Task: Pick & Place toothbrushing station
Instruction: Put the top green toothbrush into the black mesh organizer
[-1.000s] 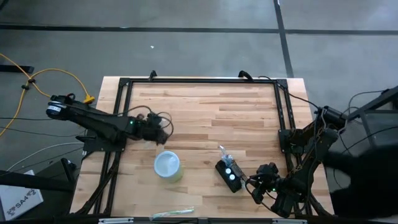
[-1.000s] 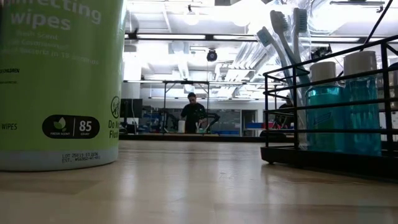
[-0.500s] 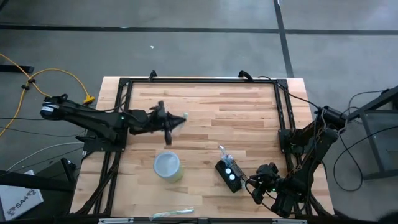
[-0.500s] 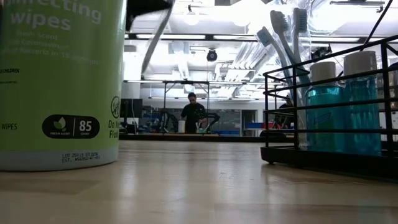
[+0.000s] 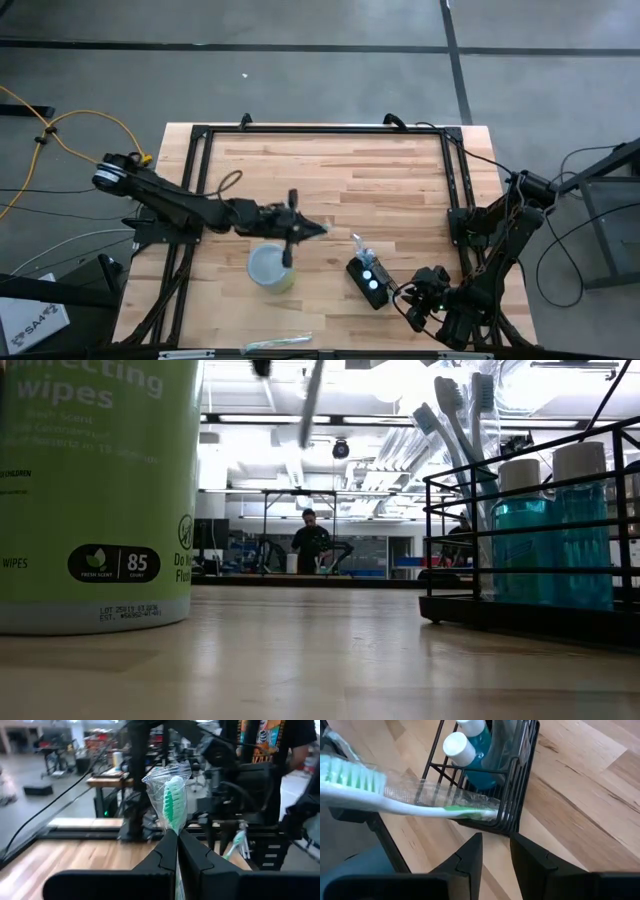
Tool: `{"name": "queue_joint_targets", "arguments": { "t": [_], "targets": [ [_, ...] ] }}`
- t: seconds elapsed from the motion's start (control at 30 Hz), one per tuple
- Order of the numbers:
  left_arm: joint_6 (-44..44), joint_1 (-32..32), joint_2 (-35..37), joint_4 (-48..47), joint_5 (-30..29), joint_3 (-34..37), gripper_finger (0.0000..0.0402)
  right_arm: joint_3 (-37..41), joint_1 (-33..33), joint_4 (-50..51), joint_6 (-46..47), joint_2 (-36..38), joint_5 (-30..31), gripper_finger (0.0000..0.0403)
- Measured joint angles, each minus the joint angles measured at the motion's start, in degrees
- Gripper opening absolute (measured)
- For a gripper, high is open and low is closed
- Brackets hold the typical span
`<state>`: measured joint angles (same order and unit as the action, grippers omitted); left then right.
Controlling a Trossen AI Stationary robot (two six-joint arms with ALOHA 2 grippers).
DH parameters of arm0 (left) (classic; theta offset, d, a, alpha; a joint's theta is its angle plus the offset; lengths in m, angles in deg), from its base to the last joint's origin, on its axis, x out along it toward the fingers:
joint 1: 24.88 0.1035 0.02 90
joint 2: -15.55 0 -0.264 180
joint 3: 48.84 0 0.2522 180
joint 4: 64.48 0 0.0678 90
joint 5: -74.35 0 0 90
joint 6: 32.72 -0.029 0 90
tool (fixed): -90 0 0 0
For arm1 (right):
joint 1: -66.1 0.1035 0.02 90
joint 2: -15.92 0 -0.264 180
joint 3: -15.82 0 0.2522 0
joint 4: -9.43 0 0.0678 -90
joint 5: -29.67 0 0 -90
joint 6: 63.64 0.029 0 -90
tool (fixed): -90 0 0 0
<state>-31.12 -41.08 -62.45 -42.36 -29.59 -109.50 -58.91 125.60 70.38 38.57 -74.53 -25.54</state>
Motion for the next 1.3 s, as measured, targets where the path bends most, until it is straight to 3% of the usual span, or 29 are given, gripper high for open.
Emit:
{"name": "queue_joint_targets", "arguments": {
  "t": [0.23, 0.37, 0.6, 0.83, 0.97, 1.07, 1.2, 1.3],
  "targets": [
    [-9.2, -4.4, -7.9, -0.8, 0.5, -11.1, 0.0, 0.0, 0.0, -0.2, 0.0, 0.0, -0.5, 0.0091],
    [-10.8, -6.1, -10.0, -0.7, 1.8, -13.8, 0.0, 0.0, 0.5, 0.9, -0.4, 0.0, -0.5, 0.0091],
    [-10.8, -6.6, -10.0, 0.0, 4.5, -14.4, 0.0, 0.0, 0.9, 8.8, -0.2, 5.0, -0.4, 0.0091],
    [-10.7, -6.0, -10.0, -0.2, 4.4, -14.4, 0.0, 0.0, -0.5, 13.5, -5.6, 13.3, 6.8, 0.0091],
    [-10.6, -6.0, -10.0, 0.1, 4.4, -14.4, 0.0, -0.7, -2.2, 10.8, -16.1, 18.3, 13.1, 0.0091],
    [-10.6, -6.0, -10.0, 1.1, 5.0, -14.3, 0.0, -1.5, -4.0, 2.7, -31.0, 20.4, 17.5, 0.0091],
    [-10.3, -6.0, -10.0, 4.1, 7.1, -14.3, 0.0, -1.6, -6.7, -13.9, -55.5, 20.9, 18.6, 0.0091],
    [-9.8, -6.3, -10.0, 4.7, 7.2, -14.3, 0.0, -1.6, -9.0, -22.7, -69.0, 19.7, 17.0, 0.0091]
  ]
}}
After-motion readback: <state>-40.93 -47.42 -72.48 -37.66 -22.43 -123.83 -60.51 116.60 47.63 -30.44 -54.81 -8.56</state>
